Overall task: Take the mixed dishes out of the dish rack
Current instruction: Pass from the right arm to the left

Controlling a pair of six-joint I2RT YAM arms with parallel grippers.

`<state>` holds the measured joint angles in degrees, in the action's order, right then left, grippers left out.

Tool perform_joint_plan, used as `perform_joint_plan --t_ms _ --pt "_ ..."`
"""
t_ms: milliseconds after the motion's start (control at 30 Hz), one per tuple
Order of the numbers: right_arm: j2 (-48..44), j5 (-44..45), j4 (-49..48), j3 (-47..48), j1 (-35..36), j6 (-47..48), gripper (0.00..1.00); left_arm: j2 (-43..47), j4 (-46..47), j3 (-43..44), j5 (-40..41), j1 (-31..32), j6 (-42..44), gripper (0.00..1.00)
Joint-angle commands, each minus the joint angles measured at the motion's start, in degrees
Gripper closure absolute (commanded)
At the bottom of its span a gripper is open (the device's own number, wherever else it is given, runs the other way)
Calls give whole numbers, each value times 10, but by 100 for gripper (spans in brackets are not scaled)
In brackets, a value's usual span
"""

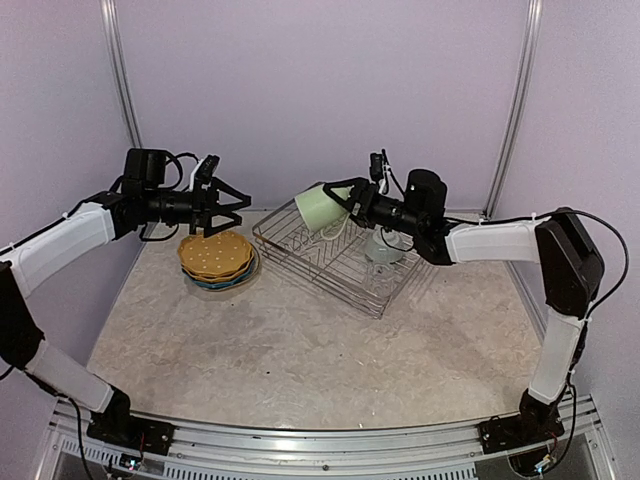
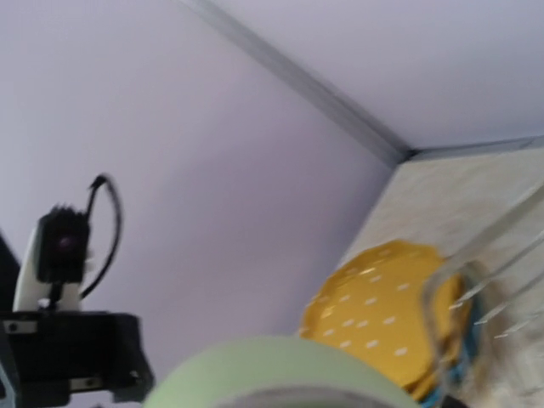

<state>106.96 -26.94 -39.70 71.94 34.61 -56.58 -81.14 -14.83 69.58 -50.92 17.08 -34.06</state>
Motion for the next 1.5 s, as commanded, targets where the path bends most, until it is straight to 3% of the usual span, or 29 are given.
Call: perform_joint_plan --t_ms 0,633,1000,1467 --pt "37 -28 -88 52 28 -44 100 -17 34 7 -23 23 -21 20" --pt "133 -16 -117 146 104 -84 100 -54 68 2 -67 44 -64 23" --pt "154 33 -212 128 126 -136 100 -32 95 -17 -70 43 -57 42" --pt "147 33 -239 105 127 -140 98 -19 50 -12 -14 41 -20 70"
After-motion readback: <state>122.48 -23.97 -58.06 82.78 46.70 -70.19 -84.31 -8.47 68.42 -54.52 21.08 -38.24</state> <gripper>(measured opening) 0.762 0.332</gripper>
